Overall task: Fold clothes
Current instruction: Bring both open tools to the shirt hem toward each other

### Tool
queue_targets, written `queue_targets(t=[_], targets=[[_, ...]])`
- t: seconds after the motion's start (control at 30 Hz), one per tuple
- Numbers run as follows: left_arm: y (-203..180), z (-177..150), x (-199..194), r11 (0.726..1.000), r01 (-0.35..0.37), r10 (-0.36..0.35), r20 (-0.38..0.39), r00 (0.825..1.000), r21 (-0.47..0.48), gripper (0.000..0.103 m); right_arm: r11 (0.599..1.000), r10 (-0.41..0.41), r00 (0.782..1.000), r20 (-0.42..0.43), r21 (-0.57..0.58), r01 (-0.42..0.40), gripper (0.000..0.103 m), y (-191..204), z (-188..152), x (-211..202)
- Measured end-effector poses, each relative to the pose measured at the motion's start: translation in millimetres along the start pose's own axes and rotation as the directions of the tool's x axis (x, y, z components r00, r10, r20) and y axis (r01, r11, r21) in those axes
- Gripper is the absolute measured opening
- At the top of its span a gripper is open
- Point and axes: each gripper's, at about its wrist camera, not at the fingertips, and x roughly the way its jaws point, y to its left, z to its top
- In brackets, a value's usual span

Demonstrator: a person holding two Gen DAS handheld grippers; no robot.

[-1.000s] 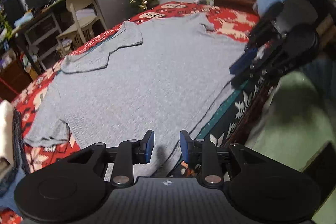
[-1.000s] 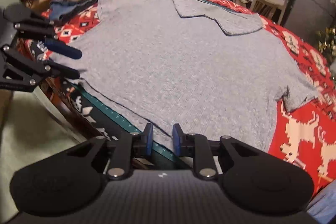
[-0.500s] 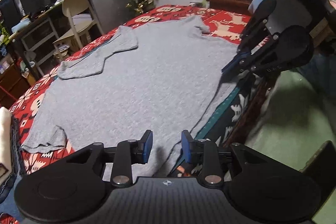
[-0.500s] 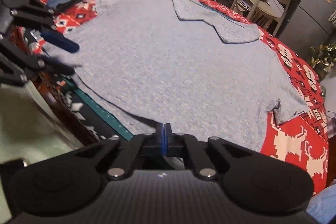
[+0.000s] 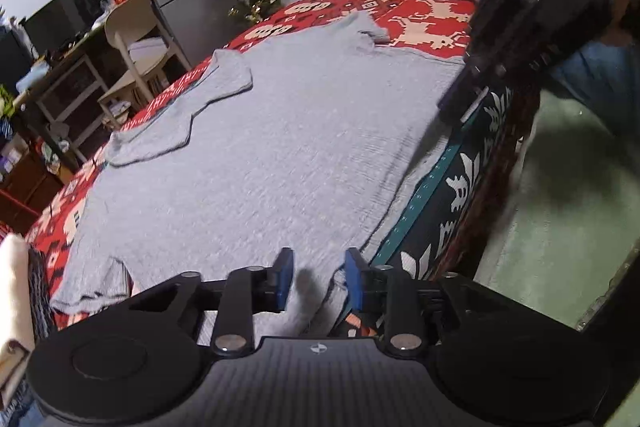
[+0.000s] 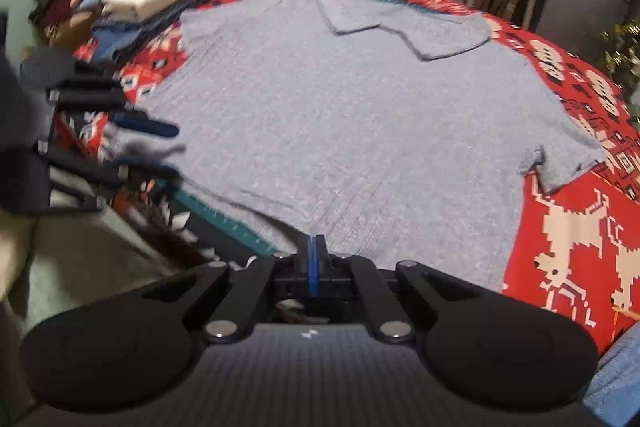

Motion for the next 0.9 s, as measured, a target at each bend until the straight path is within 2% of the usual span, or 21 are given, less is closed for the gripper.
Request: queue_targets(t=[0.03,0.07,0.1,0.2,0.5,0.63,0.8,0.9], targets=[[1,-1,0,1.0,0.004,-0.004,-0.002,1.0,-0.003,0.015,1.0,0.002,1.0,-0.007,-0.003,-0.002,0.0,1,-1,1],[1,-1,-1,1.0,0.007,-0.007,-0.005,1.0,-0.005,0.004,1.0,0.006,1.0,-0.011,0.0,-0.006,0.0,0,-1,2],[2,-2,-2,1.0,0.013,-0.013,-0.004,1.0,-0.012,0.003,1.0,0.009,1.0,-0.014,0.004,-0.009,0.0,0,-2,2],[4,-3,-4,0.999,0.031,-0.031,0.002,1.0,-0.033,0.002,1.0,0.018,0.999,-0.026,0.013,-0.018,0.0,-1,-3,3],[-4,-11,-11,0.999,0.023,-0.023,-0.001,1.0,0.025,0.002,0.999,0.032,0.998,-0.059,0.011,-0.031,0.0,-3,-5,8],[-3,-9,-19,0.999,0.043,-0.044,0.02,0.999,0.022,0.001,0.999,0.037,0.998,-0.054,0.029,-0.036,0.0,-6,-4,6],[-5,-18,-10,0.998,0.052,-0.051,-0.036,0.998,0.027,0.001,0.998,0.042,0.997,-0.062,0.054,-0.039,0.0,-11,-4,8],[-6,-17,-10,0.998,0.049,-0.048,-0.04,0.998,0.028,0.002,0.996,0.065,0.995,-0.076,0.065,-0.06,0.002,-10,-4,9]])
